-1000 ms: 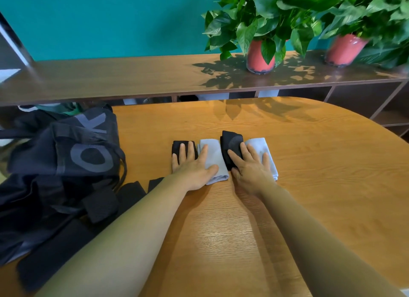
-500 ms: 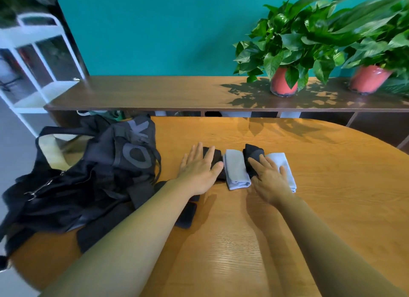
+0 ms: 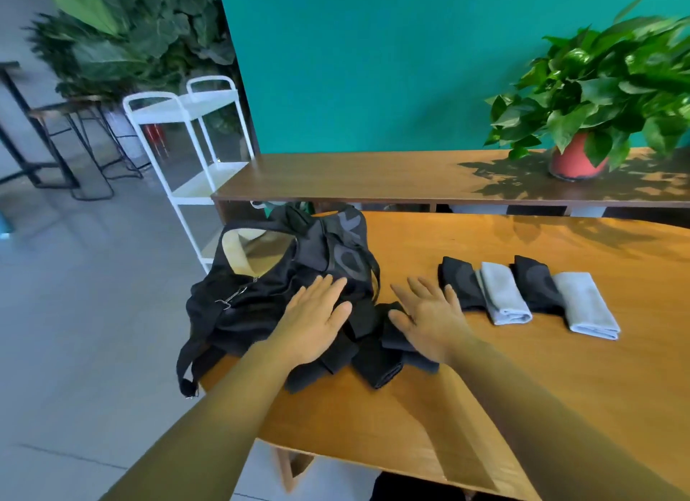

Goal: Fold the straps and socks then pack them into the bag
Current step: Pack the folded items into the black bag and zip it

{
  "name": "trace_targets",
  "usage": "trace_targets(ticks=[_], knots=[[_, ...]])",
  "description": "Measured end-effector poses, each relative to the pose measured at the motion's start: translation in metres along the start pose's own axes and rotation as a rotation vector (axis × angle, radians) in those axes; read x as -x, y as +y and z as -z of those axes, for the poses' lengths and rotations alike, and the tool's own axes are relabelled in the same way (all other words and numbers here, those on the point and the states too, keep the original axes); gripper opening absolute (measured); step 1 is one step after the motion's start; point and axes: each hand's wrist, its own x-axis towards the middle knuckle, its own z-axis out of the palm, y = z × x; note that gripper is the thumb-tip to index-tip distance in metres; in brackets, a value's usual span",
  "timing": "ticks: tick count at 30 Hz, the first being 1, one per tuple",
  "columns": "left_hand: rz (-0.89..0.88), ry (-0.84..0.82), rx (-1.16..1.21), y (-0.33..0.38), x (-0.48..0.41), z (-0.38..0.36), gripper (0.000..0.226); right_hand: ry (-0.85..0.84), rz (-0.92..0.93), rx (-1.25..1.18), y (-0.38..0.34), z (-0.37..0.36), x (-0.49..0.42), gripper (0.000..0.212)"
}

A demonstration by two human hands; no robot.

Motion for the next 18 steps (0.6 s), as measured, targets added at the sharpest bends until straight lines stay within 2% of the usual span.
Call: trace_targets(ticks=[3, 8, 14, 18], knots=[[-0.098, -0.036, -0.095, -0.023, 0.025, -0.008, 0.055, -0.073, 0.018, 0.025, -0.029, -0.019, -0.003, 0.06], [-0.108, -0.097, -0.254, -0.031, 0.037, -0.037, 0.065, -0.168, -0.051, 0.1, -0.044, -0.046, -0.007, 0.068], [-0.082, 0.031, -0.326, -0.031, 0.04, -0.063, 0.086, -0.198, -0.079, 0.111, -0.038, -0.049, -0.009, 0.069], [-0.051, 0.111, -0.217, -0.026, 0.05, -0.08, 0.076, -0.161, -0.059, 0.105, -0.036, -0.055, 0.005, 0.066]])
